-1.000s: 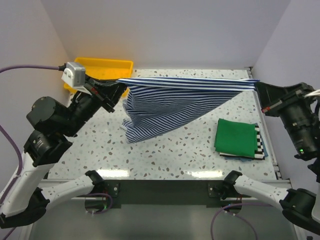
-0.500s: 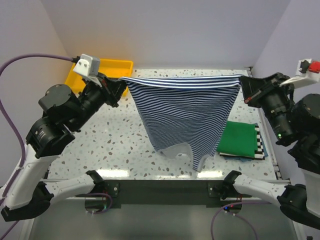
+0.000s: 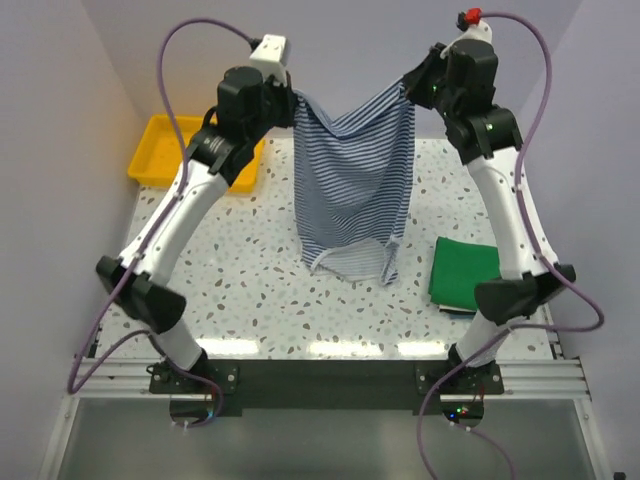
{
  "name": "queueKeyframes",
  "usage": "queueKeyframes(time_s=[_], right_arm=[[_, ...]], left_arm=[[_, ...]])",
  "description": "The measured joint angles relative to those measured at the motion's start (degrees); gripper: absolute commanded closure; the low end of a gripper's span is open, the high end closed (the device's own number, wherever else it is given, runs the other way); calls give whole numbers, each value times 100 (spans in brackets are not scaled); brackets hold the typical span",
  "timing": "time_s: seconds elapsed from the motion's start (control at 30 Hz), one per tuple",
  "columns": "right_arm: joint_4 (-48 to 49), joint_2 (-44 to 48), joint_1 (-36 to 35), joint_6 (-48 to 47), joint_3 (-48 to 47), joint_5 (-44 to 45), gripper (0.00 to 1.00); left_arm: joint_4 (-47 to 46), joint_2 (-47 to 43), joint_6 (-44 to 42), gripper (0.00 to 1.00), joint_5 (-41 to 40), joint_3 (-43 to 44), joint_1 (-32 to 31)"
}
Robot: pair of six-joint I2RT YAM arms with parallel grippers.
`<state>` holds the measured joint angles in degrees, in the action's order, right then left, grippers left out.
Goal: Fold and stack the tank tops
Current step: Flatten the tank top out
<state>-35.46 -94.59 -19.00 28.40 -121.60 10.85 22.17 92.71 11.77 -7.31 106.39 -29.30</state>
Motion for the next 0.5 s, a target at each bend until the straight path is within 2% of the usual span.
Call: queueKeyframes(time_s=[0.13,0.23,0.3,0.37,0.5], right_arm=[[111,-1298,490,216,-1432,-850,100],[256,-1526,745,317,-1921,-1202,100],[511,-1349,890,396,-1910,-1370,100],[820,-938,1010,444,-1550,-1493,100],[1534,380,1086,555,267,-1698,100]], left_arm=[[-28,1499,-175,100,391,2277,428],[-234,1775,-293,100,501,3021,649],[-509,1523,-356,100,599,2900,780],[-820,992,-407,100,658,2312,885],[-1445,-256,-407,100,728,612,951]])
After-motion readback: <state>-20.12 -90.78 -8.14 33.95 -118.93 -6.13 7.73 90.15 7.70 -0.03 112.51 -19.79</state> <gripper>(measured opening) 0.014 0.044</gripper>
